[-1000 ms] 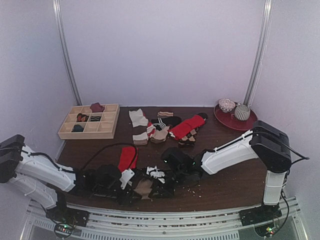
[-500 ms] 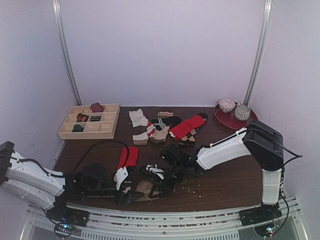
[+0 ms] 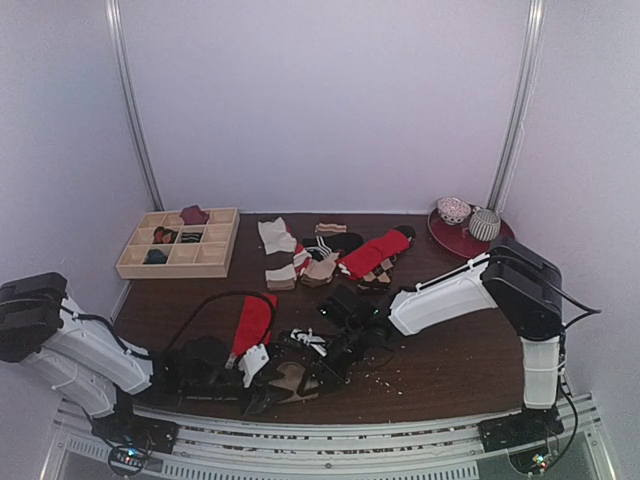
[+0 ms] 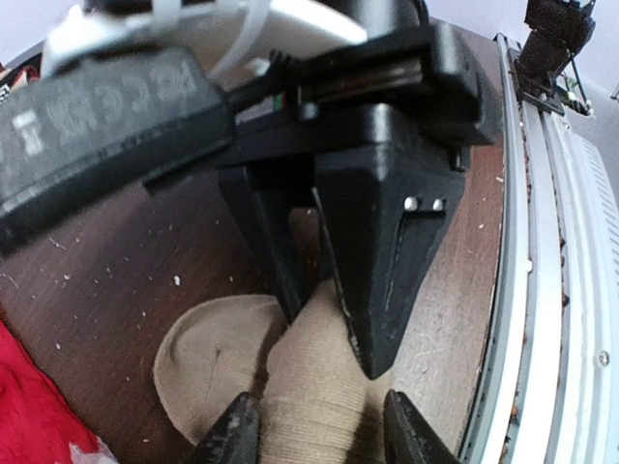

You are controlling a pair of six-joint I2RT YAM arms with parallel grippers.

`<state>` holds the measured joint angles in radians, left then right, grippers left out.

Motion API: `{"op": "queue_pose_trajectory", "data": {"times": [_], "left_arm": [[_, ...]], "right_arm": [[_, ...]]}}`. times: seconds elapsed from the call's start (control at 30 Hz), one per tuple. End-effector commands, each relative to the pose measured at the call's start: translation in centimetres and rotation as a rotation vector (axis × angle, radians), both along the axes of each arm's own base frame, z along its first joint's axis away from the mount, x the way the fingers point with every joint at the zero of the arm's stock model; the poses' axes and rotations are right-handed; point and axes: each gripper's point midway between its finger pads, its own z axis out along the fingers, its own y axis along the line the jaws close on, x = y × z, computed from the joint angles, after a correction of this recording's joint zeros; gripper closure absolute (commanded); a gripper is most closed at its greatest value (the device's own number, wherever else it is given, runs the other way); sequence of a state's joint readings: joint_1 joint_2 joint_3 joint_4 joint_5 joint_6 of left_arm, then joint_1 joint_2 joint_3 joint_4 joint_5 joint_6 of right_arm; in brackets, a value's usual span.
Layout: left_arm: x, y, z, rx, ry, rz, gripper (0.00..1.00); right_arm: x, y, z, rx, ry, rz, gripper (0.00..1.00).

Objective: Roll the socks
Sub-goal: Roll the sock at the center of the board.

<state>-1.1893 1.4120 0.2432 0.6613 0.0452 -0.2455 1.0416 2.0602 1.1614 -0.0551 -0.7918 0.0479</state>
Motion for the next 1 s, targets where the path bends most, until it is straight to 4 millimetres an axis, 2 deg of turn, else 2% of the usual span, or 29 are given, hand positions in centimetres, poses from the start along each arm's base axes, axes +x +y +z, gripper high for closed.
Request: {"op": "queue_pose_trajectory", "data": {"times": [0.0,0.23,0.33,0.43,0.5,0.53,0.6,0.67,0.77,0.87,0.97], "left_arm": [[0.0,-0.7,-0.1,-0.025,0.015,0.0,0.68],[-0.2,-0.9,-1.7,0.005,0.071,0.001,1.0],[-0.5,-0.7,-2.5,0.024,0.121,0.016,1.0],[-0.9,0.3,-3.8,0.049,0.198,0.057,1.0],[-1.3,1.4,-5.4,0.097,0.259,0.091,1.0],[-1.5,1.9,-6.2,0.127,0.291,0.108,1.0],[-2.0,2.8,-7.6,0.172,0.348,0.135,1.0],[-2.5,3.3,-8.5,0.194,0.394,0.153,1.0],[-2.9,3.8,-9.3,0.213,0.437,0.169,1.0],[-3.1,4.0,-9.8,0.231,0.46,0.175,1.0],[-3.3,4.2,-10.1,0.241,0.471,0.174,1.0]], "right_arm": [[-6.4,-13.4,-11.1,-0.657,0.201,-0.001,0.88],[-5.7,-12.9,-10.8,-0.643,0.171,0.001,0.87],[-4.5,-11.6,-10.1,-0.586,0.111,-0.022,0.75],[-2.4,-9.0,-8.1,-0.453,0.007,-0.067,0.66],[-0.4,-6.9,-5.9,-0.318,-0.107,-0.118,0.57],[1.0,-5.7,-3.8,-0.222,-0.189,-0.156,0.54],[3.2,-4.5,-0.4,-0.067,-0.339,-0.216,0.52],[4.3,-3.9,3.0,0.081,-0.498,-0.241,0.46],[3.6,-3.8,6.1,0.243,-0.72,-0.178,0.41],[2.3,-3.5,6.8,0.292,-0.87,-0.098,0.4],[1.4,-2.8,6.9,0.332,-0.914,-0.052,0.38]]}}
